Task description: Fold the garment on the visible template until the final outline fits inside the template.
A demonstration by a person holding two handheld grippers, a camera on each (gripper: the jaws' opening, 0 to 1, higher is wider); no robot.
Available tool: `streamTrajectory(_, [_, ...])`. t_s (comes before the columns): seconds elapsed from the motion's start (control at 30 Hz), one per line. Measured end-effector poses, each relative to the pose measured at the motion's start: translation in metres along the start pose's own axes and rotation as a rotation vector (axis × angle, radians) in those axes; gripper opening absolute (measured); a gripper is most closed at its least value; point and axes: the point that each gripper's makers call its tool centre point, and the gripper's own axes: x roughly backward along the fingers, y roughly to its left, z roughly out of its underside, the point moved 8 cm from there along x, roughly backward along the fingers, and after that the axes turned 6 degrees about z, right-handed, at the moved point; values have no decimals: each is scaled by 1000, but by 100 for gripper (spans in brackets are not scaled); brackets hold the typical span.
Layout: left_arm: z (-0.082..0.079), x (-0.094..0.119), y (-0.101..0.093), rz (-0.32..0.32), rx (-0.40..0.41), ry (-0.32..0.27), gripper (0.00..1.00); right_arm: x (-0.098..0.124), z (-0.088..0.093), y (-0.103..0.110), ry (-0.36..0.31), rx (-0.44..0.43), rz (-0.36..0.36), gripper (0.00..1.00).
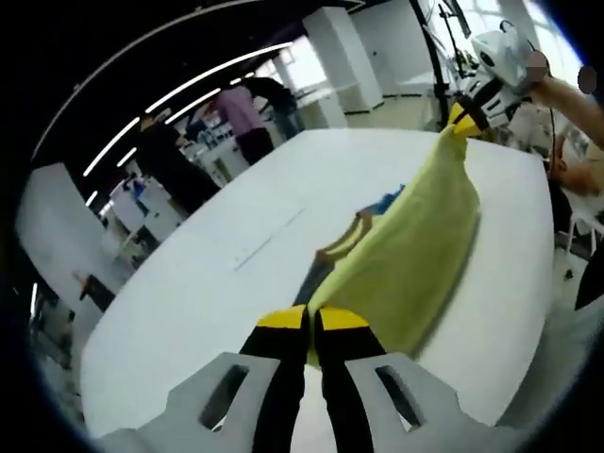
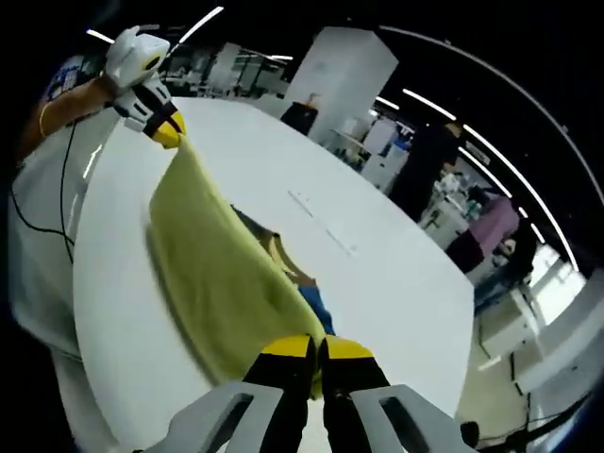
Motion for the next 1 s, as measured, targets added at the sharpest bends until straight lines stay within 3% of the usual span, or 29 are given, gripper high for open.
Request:
streamTrajectory(0.53, [-14,-30,24,-89,10,-67,0,-40,-9,-21,-37,32,144,0])
streamTrajectory(1.0, [-5,-93,49,-100,29,-60,0,-108,7,-29,26,1,163,0])
